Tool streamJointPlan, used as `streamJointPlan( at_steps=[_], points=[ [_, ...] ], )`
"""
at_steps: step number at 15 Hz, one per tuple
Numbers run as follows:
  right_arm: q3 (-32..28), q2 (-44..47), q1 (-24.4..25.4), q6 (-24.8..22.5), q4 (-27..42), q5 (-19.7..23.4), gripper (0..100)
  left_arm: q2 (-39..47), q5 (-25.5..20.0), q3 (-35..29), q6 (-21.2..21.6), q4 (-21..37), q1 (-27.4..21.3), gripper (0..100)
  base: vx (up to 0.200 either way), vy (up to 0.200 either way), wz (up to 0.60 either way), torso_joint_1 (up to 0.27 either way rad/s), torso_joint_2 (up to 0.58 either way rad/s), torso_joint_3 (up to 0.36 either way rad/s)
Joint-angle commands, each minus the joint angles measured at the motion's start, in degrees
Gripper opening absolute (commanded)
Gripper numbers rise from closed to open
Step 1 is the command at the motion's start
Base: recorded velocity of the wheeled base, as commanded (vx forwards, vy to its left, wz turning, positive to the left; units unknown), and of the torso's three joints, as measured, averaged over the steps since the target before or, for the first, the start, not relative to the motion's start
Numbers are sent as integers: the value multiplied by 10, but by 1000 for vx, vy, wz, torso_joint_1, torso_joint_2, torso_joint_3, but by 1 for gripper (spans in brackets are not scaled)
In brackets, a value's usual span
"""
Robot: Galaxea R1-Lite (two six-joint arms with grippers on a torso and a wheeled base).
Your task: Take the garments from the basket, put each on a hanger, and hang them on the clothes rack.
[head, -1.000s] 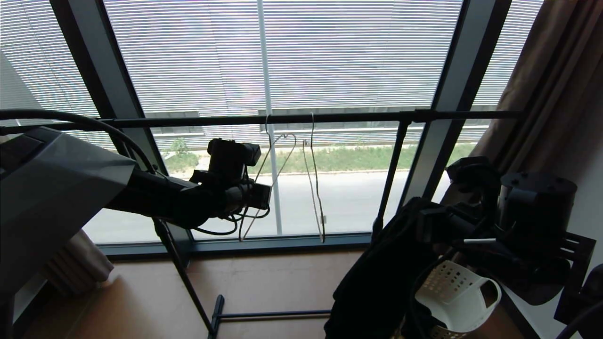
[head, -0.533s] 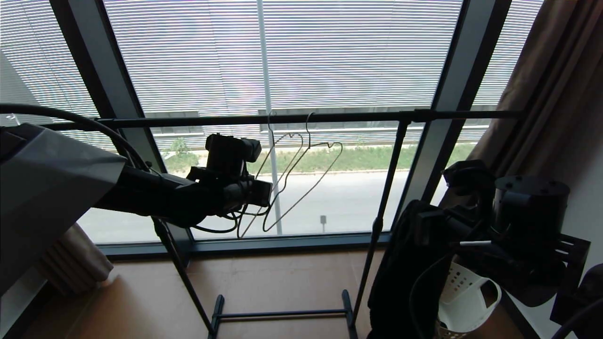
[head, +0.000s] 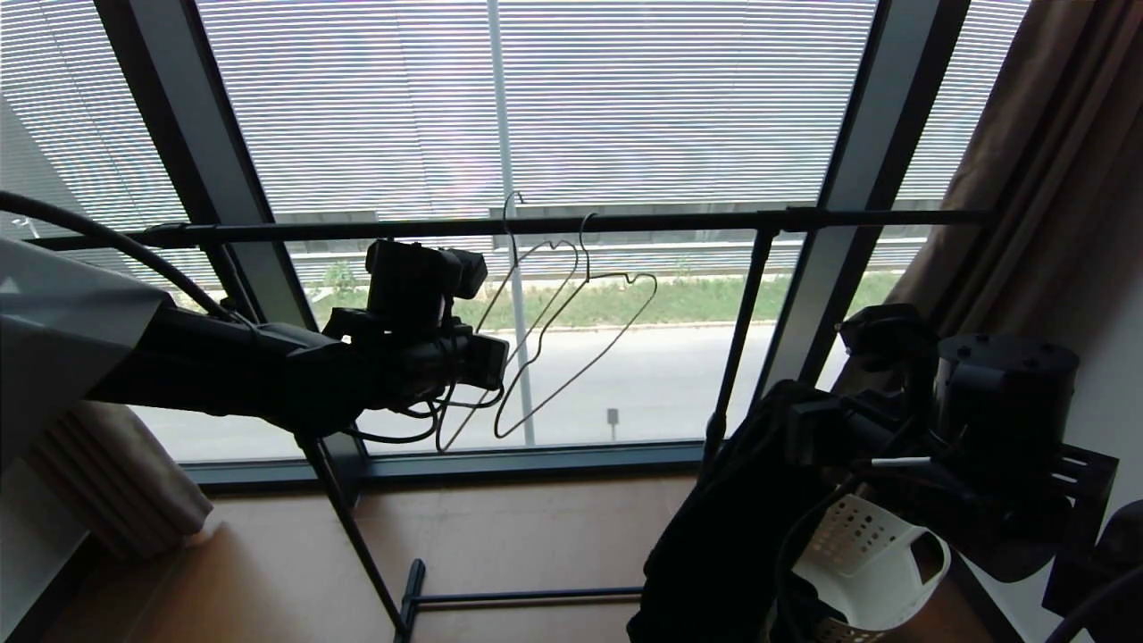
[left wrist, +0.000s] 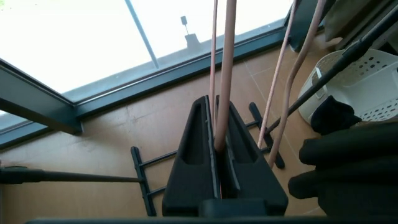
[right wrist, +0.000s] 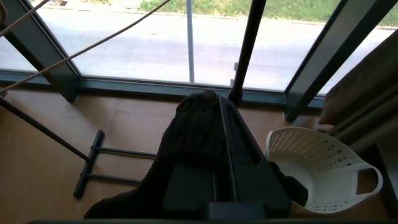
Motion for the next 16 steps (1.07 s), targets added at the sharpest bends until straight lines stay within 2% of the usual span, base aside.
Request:
streamJointPlan(
  at_steps=[1,2,3,5,9,12,13,14,16],
  points=[
    [0,1,0,0,0,0,0,-40,0,26,1,0,1,0,0,0,0,0,0,0],
    [0,1,0,0,0,0,0,-47,0,33,0,1,1,0,0,0,0,0,0,0],
    [0,1,0,-1,0,-2,0,-79,-1,70,1,0,1,0,0,0,0,0,0,0],
    [5,-5,8,-15,0,-4,0,-155,-4,162,0,-5,1,0,0,0,0,0,0,0],
    [21,-3,18,-35,0,-21,0,-262,-18,322,0,-54,6,0,0,0,0,0,0,0],
    [32,-20,32,-39,6,-44,0,-305,-21,451,1,-128,6,0,0,0,0,0,0,0],
    [32,-19,32,-60,7,-48,0,-302,-31,478,1,-164,5,0,0,0,0,0,0,0],
    [33,-17,32,-93,7,-62,0,-295,-43,495,-1,-207,6,0,0,0,0,0,0,0],
    [37,-17,31,-110,4,-84,0,-277,-57,503,16,-257,18,0,0,0,0,0,0,0]
  ],
)
